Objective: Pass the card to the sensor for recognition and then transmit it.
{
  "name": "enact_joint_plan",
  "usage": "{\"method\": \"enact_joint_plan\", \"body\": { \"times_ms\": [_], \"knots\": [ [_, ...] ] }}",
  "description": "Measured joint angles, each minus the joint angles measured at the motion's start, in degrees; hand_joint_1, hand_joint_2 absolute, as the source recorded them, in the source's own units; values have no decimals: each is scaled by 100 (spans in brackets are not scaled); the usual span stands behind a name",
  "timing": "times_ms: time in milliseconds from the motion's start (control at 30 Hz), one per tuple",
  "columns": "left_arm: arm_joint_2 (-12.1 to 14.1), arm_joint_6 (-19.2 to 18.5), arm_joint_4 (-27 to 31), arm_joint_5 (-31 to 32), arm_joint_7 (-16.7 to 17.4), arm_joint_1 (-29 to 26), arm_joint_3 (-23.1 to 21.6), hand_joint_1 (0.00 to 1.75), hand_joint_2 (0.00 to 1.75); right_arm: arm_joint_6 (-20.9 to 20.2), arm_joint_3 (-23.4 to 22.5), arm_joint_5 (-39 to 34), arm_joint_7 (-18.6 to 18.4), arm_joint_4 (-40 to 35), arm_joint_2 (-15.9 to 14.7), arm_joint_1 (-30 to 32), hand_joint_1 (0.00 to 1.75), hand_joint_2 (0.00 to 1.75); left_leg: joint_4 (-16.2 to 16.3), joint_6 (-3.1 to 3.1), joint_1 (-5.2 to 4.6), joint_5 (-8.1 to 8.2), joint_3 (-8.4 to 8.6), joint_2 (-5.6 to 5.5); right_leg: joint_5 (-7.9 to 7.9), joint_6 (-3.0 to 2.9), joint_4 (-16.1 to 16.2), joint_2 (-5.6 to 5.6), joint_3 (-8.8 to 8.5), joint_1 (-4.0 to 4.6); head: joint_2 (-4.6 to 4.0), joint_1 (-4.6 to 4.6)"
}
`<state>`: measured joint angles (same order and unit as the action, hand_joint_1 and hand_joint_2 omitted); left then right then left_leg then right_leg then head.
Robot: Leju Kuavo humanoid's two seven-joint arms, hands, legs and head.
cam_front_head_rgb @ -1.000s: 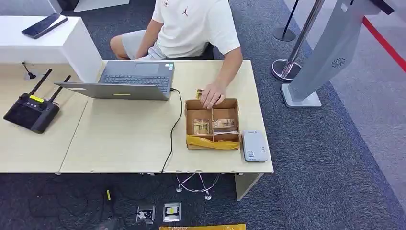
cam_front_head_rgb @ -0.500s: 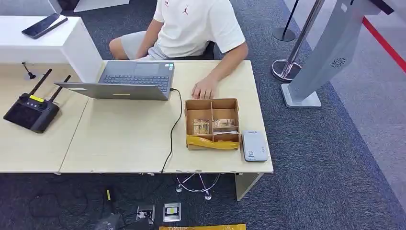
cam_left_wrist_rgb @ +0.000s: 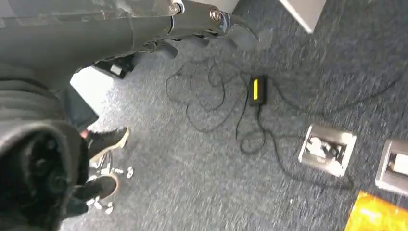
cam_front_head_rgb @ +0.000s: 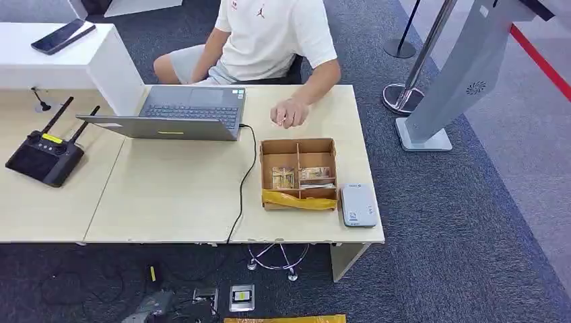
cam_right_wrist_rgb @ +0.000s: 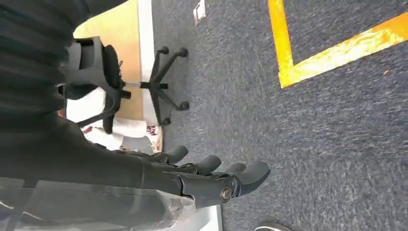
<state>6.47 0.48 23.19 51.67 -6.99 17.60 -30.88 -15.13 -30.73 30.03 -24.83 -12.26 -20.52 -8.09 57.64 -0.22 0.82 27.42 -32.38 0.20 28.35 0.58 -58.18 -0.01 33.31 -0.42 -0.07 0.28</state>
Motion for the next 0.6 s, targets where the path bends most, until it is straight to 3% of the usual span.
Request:
{"method": "enact_joint_plan", "body": {
  "times_ms": [233, 600],
  "knots": [
    [112, 79, -15, -70, -79, 336, 0, 0, 0, 101, -9, 63, 160, 0, 101, 6, 0, 175, 0, -2, 1, -1, 1, 0, 0, 0, -1, 1, -2, 1, 0, 2],
    [157, 863, -81, -164, 140, 457, 22, 0, 0, 225, -35, 149, 271, 2, 206, 8, 0, 175, -1, -1, 0, -1, -2, 0, 0, 0, -1, -1, -5, 0, 0, 2]
  ]
}}
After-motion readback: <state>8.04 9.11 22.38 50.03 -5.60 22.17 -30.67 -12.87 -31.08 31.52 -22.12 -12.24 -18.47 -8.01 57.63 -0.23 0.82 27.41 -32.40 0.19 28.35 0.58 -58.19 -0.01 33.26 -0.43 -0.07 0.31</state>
